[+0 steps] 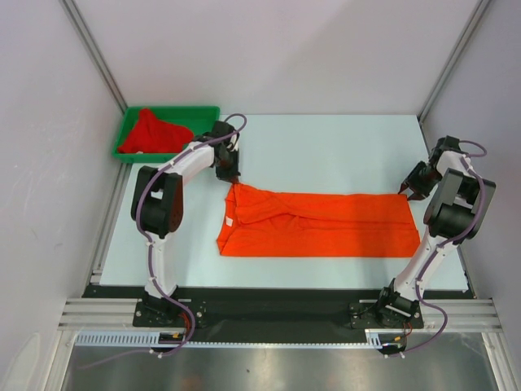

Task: Fold and stack the t-shirts
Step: Fold the tshirt

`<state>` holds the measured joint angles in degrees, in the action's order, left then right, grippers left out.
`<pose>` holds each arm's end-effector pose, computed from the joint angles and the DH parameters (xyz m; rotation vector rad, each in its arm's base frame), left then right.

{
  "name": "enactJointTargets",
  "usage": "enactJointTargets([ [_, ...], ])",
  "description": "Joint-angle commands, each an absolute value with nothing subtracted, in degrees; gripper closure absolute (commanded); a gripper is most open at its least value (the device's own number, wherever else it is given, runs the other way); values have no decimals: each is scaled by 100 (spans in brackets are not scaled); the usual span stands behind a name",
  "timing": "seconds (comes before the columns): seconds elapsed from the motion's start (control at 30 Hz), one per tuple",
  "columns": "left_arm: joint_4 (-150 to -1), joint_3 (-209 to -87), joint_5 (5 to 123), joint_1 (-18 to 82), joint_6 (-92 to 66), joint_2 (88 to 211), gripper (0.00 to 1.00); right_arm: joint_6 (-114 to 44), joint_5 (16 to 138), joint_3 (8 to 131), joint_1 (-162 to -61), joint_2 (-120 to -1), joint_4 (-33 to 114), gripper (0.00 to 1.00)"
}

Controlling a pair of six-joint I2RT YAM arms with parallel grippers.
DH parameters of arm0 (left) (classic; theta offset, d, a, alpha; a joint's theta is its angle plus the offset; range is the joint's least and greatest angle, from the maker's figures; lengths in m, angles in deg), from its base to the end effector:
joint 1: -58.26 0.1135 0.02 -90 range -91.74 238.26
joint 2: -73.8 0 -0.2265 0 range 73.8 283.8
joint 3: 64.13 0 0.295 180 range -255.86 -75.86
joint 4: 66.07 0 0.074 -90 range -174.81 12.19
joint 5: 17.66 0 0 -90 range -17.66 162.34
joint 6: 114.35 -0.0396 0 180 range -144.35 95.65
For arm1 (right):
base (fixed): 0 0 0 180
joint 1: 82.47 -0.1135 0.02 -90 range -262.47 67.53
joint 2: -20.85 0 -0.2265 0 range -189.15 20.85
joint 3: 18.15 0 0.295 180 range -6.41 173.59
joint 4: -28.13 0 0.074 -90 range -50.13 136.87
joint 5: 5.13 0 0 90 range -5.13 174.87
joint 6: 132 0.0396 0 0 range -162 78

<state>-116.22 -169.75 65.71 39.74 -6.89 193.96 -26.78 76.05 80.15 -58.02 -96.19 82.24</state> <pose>0.4421 -0.1529 0.1328 0.0609 2.7363 -0.3406 0.3991 -0.1748 0.1124 0.9279 2.6692 0.1829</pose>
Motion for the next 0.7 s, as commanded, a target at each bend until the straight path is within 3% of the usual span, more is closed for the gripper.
enactJointTargets([
  [0.0, -11472, -16929, 6610, 3954, -703, 18973, 95, -2759, 7757, 7998, -5856, -9710, 8144, 59],
  [0.23, -11446, -16859, 6838, 3980, -642, 18938, 98, -2592, 8038, 7964, -5848, -9886, 8074, 100],
  [0.67, -10796, -15972, 7225, 4323, -141, 18411, 100, -2416, 8451, 7849, -5742, -9781, 7942, 100],
])
